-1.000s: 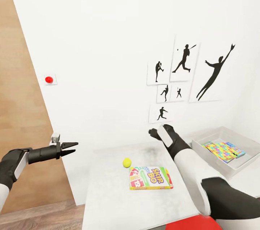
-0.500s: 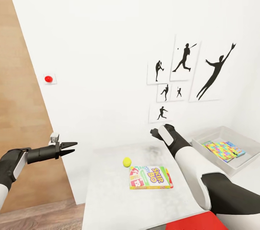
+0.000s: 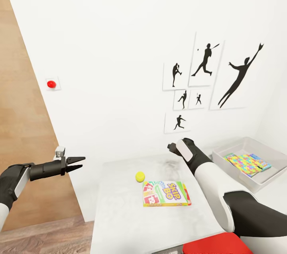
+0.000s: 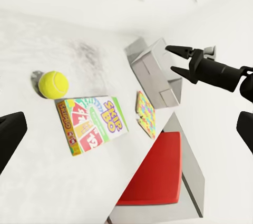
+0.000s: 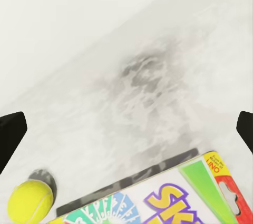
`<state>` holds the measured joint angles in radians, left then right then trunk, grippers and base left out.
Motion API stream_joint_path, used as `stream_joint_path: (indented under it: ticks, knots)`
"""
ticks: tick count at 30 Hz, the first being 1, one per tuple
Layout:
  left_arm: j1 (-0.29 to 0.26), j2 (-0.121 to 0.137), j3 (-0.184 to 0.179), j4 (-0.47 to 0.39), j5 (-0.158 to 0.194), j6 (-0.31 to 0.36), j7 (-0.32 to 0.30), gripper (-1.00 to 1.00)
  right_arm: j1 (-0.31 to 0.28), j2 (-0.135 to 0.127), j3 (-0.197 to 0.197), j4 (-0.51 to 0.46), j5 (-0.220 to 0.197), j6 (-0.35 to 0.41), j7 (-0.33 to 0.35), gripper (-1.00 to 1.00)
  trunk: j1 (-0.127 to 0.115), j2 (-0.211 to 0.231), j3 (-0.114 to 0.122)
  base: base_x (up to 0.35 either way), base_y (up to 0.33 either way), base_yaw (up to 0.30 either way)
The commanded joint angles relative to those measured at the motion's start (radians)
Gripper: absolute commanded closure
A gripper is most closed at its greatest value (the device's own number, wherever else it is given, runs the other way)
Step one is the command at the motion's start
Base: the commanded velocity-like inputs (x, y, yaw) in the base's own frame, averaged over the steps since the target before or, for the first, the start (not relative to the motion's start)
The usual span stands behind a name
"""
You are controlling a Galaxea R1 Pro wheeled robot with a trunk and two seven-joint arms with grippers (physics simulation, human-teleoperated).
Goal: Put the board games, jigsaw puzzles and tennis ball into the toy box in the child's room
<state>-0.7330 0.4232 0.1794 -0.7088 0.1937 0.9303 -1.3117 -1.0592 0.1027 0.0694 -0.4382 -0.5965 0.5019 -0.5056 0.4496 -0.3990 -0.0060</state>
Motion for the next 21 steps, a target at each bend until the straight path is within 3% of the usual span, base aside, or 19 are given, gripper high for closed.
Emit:
stream_joint_path:
  ticks: [1, 21]
  knots:
    - [0.0, 0.0, 0.0, 0.0, 0.003, 0.009, -0.001, -1.0, 0.0, -0.001, 0.007, -0.001, -0.009, 0.003, -0.008, -1.0, 0.0, -0.001, -0.002, 0.0, 0.0, 0.0]
    - [0.0, 0.013, 0.0, 0.001, 0.003, 0.009, -0.004, -1.0, 0.002, -0.015, 0.007, 0.053, -0.009, -0.027, -0.008, -1.0, 0.0, -0.001, -0.035, 0.0, 0.0, 0.0]
